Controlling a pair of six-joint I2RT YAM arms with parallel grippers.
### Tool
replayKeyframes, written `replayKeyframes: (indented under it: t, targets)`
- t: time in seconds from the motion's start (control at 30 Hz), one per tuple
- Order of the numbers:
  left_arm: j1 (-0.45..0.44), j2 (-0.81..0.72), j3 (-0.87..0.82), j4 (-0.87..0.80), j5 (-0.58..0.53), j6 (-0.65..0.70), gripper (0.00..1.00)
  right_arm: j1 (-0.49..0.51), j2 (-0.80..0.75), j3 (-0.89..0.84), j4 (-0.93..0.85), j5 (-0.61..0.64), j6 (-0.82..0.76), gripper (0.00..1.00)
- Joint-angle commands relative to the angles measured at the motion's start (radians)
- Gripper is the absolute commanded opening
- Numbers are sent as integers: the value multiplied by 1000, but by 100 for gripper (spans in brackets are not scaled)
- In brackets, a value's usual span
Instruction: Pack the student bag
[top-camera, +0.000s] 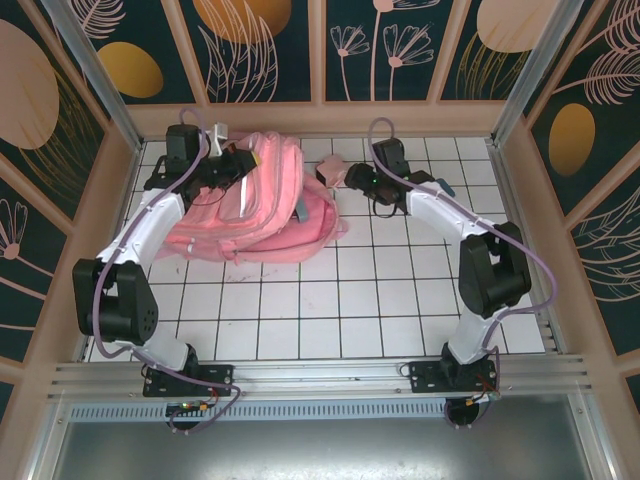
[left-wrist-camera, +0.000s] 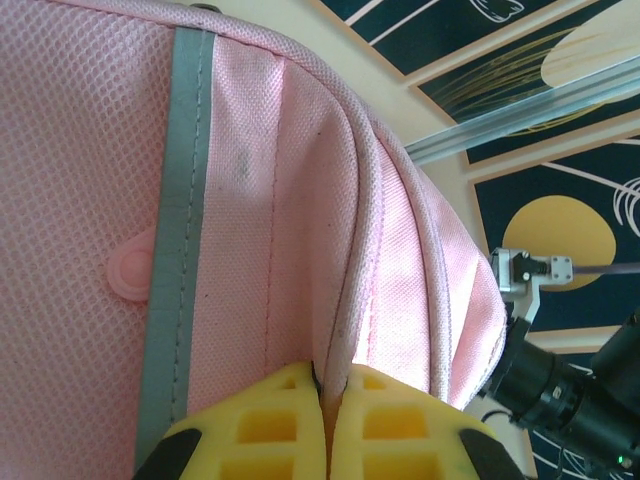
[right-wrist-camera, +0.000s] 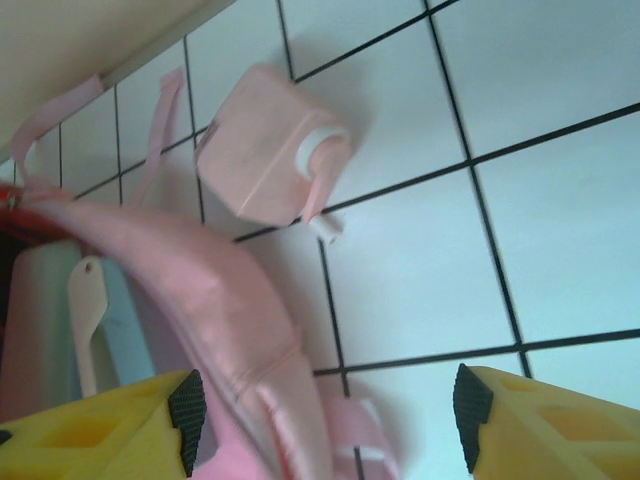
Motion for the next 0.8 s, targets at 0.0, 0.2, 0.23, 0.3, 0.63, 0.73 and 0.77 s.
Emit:
replayKeyframes:
  t: [0.0, 0.2, 0.23, 0.3, 0.63, 0.73, 0.77]
  targets:
    - [11, -57, -23, -11, -22, 19, 0, -25, 69, 36, 40, -42, -21, 70]
    - [10, -59, -18, -26, -27, 24, 0, -19, 259, 214, 37, -115, -87, 84]
    - [11, -60, -13, -33, -28, 29, 0, -12, 295, 261, 18, -93, -119, 88]
    - [11, -60, -5, -46, -30, 37, 0, 2, 351, 336, -3, -55, -188, 90]
    - [11, -81, -11, -79, -44, 44, 0, 77, 508, 523, -14, 110, -579, 99]
    - [10, -86, -16, -83, -47, 46, 0, 103, 522, 520, 12, 172, -684, 99]
    - [11, -86, -16, -85, -48, 45, 0, 108, 537, 539, -2, 187, -705, 99]
